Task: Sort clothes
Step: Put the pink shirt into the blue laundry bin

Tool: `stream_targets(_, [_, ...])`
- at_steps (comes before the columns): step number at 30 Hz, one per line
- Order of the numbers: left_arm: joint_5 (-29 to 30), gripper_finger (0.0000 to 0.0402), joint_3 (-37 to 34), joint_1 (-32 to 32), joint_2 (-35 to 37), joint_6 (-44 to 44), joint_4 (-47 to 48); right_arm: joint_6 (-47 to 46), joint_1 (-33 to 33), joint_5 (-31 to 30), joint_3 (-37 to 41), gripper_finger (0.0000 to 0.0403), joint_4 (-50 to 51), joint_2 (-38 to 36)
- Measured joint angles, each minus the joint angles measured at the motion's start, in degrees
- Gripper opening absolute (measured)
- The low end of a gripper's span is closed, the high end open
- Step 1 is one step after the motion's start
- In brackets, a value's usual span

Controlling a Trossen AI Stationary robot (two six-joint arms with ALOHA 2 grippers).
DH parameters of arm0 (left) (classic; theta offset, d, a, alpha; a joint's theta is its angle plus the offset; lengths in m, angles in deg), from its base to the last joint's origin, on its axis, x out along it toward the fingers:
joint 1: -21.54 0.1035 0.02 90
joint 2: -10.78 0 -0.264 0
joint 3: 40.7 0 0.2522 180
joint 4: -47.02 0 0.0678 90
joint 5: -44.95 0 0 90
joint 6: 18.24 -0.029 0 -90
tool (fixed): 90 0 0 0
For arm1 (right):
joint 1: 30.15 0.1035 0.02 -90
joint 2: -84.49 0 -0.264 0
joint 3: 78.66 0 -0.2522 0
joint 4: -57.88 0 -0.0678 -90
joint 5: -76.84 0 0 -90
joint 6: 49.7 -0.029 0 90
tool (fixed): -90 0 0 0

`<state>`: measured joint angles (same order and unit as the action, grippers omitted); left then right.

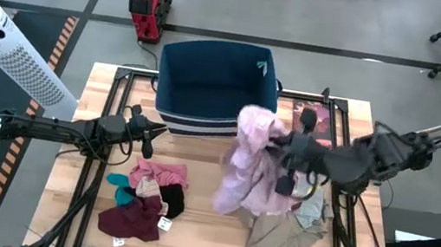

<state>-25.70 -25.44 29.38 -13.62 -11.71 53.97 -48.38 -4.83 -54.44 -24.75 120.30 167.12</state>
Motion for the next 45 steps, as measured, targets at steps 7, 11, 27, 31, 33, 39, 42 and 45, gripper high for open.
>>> stream_targets(7, [0.00,0.0050,0.00,0.02,0.00,0.02,0.00,18.26,-4.19,0.97,-6.57,0.0014,-14.52,0.00])
stream_targets(11, [0.00,0.0050,-0.01,0.01,0.00,0.00,0.00,28.16,-7.22,1.27,-7.81,0.0014,-23.98,0.00])
stream_targets(27, [0.00,0.0050,-0.01,0.01,-0.02,0.00,-0.09,27.83,-35.17,19.24,-15.26,0.0014,-29.06,14.01])
stream_targets(31, [0.00,0.0050,-0.02,0.02,-0.02,-0.01,-0.11,23.51,-40.92,26.29,-21.43,0.0014,-26.67,21.56])
stream_targets(33, [0.00,0.0050,0.00,0.01,-0.01,0.00,-0.23,22.42,-43.05,29.23,-22.67,0.0014,-26.20,24.51])
stream_targets(39, [-0.05,0.0050,0.00,0.01,-0.02,1.77,-0.38,22.28,-47.20,31.31,-22.01,0.0014,-20.74,29.39])
stream_targets(42, [-0.29,0.0050,-0.02,0.02,-0.02,1.64,-0.52,21.81,-48.74,33.12,-22.01,0.0014,-14.96,31.51])
stream_targets(45, [-0.26,0.0050,0.00,0.00,-0.02,1.55,-0.55,21.13,-50.16,35.99,-22.01,0.0014,-8.44,33.34])
